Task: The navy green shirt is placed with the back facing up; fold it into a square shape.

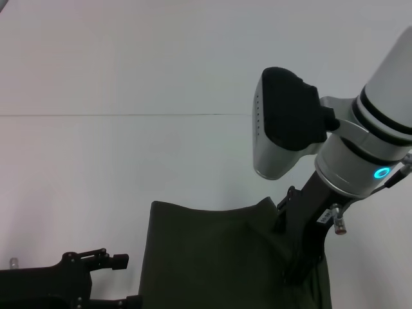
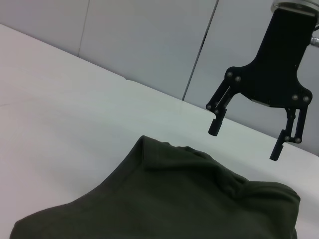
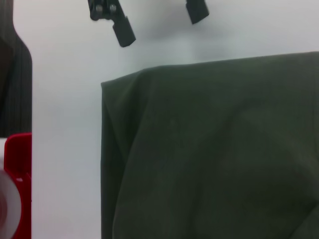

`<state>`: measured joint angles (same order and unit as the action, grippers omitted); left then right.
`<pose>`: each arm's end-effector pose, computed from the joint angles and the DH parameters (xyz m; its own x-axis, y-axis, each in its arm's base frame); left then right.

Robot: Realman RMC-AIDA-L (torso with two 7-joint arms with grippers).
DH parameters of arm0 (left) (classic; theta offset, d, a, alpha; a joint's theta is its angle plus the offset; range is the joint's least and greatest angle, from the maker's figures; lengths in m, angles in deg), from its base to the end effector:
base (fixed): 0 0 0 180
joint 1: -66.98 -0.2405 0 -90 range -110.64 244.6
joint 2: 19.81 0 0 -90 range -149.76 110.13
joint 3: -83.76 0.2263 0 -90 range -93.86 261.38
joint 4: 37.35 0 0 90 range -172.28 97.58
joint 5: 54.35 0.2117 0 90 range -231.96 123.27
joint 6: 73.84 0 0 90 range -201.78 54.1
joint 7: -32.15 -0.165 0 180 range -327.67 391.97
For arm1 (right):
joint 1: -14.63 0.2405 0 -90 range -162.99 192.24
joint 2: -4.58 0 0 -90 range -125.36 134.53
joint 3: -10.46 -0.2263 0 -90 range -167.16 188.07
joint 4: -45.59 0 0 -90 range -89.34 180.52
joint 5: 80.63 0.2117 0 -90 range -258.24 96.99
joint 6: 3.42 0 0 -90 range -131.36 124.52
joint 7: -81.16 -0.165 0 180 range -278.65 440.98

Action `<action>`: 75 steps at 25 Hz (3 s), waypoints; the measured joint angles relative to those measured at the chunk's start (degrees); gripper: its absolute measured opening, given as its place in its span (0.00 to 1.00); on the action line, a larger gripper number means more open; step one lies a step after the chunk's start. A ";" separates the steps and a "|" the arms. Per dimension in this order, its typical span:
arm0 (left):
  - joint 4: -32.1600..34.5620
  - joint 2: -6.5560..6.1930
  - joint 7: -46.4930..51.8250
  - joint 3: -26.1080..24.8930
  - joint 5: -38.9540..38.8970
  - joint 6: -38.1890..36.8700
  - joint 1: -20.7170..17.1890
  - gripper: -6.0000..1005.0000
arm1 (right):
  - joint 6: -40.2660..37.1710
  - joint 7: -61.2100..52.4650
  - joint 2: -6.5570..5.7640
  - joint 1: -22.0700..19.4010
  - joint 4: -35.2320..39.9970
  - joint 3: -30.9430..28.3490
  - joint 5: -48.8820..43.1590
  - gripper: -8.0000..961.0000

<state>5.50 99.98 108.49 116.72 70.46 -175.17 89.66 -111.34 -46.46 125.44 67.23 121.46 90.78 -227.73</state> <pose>-0.2701 0.2657 0.0083 0.8027 0.3978 0.4443 0.4702 -0.8804 -0.0612 0.0770 0.3254 -0.0156 0.8621 -0.1069 0.4954 -0.0962 -0.9942 -0.0472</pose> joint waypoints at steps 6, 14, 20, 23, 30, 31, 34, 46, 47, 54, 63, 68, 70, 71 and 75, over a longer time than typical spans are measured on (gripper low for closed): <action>0.03 -0.22 0.14 0.00 0.00 -0.55 -0.23 0.87 | -0.57 -0.77 0.03 1.08 0.10 -0.32 1.16 0.93; 0.13 -0.14 0.08 0.09 0.00 -1.02 -0.54 0.87 | -1.43 -1.58 0.08 1.48 -0.91 0.96 0.60 0.93; 0.04 0.07 0.05 0.27 0.00 -0.95 -0.34 0.87 | -0.77 -2.14 0.12 2.00 -3.33 2.78 1.76 0.93; 0.04 0.08 -0.02 0.27 0.00 -0.95 -0.46 0.87 | -0.01 -2.47 0.10 2.05 -4.16 3.55 2.08 0.93; 0.03 0.19 -0.14 0.27 0.00 -0.85 -0.60 0.87 | 4.03 -2.75 0.07 1.51 -6.35 6.95 2.53 0.93; 0.03 0.19 -0.14 0.27 0.00 -0.84 -0.61 0.87 | 4.70 -2.92 0.06 1.49 -6.93 7.60 2.53 0.93; 0.03 0.19 -0.14 0.26 0.00 -0.82 -0.68 0.87 | 6.30 -3.14 0.01 1.38 -8.16 9.14 2.53 0.93; 0.03 0.35 -0.14 0.26 0.00 -0.71 -0.72 0.87 | 9.59 -3.32 -0.08 0.21 -9.48 12.06 2.30 0.93; 0.03 0.35 -0.14 0.26 0.00 -0.71 -0.74 0.87 | 9.89 -3.44 -0.16 0.05 -9.48 12.15 2.15 0.93; 0.04 0.45 -0.14 0.26 0.03 -0.71 -0.79 0.87 | 10.85 -4.59 -0.46 -0.92 -9.50 11.97 -0.66 0.93; 0.03 0.52 -0.14 0.26 0.09 -0.71 -0.87 0.87 | 9.23 -5.09 -0.79 -2.40 -8.96 8.73 -3.20 0.93; 0.04 0.76 -0.14 0.26 0.65 -0.69 -0.88 0.87 | 8.57 -4.31 -0.93 -3.39 -8.80 5.16 -6.45 0.93; 0.04 0.93 -0.14 0.26 0.86 -0.51 -0.88 0.87 | 8.60 -3.80 -1.01 -3.84 -8.77 3.19 -7.88 0.93; 0.04 0.97 -0.14 0.26 0.88 -0.41 -0.88 0.87 | 8.63 -3.55 -1.03 -4.02 -8.72 2.33 -8.55 0.93; 0.05 1.06 -0.14 0.26 0.92 -0.30 -0.87 0.87 | 8.79 -2.36 -1.10 -4.66 -8.06 -1.75 -11.18 0.93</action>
<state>5.55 101.05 108.35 116.98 71.38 -175.47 88.78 -102.55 -48.81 124.34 62.56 113.40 89.03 -238.91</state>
